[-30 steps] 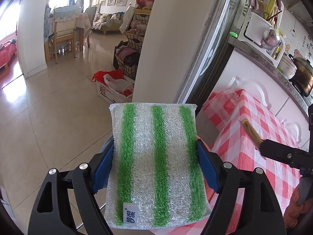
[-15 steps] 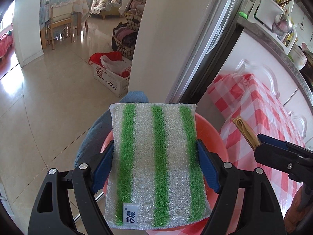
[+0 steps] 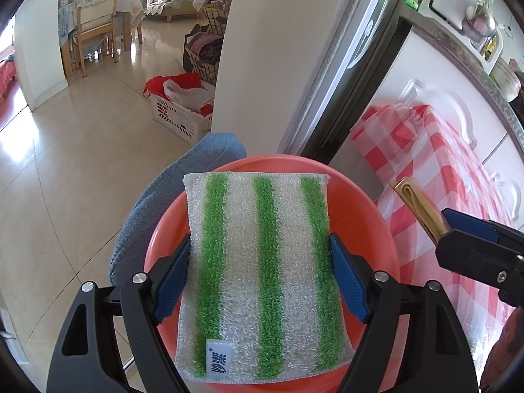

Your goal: Collect trash

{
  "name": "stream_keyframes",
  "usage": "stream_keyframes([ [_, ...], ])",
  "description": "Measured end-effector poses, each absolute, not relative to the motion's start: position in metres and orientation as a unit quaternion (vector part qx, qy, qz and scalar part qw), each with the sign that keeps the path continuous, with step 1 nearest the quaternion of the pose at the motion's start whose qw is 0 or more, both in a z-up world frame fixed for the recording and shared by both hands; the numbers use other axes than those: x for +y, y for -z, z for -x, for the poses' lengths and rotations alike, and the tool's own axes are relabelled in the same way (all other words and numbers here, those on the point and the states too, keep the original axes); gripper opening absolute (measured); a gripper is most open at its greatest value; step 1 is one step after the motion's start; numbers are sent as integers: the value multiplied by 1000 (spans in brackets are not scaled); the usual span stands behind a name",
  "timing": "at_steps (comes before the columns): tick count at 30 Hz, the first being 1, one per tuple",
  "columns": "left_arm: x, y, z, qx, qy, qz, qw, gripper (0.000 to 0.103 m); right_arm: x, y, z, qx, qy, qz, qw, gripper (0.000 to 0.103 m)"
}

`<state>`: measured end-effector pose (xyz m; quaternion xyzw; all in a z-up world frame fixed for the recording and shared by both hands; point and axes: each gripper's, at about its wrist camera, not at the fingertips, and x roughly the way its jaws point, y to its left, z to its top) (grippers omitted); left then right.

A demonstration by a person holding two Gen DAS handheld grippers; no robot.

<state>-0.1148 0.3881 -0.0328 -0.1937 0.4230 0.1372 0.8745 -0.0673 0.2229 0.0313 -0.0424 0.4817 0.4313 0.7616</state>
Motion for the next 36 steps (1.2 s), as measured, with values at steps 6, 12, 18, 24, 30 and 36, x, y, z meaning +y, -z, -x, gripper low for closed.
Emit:
stream_keyframes([
  [6,385,40,108,435,-139,188,870,81,223,-27,66,489,-424,42,762,64],
  [12,383,45,104,444,-141,180,866,88,217,-29,66,488,-413,33,768,66],
  [18,385,42,106,442,-146,183,866,90,196,-37,64,480,-399,2,781,77],
  [24,385,30,111,430,-163,169,871,92,173,-52,66,465,-380,-24,800,87],
  [30,374,8,121,414,-181,138,881,93,149,-64,73,446,-355,-27,821,91],
  [36,356,-22,134,378,-180,127,899,93,120,-73,85,424,-332,-23,842,91],
])
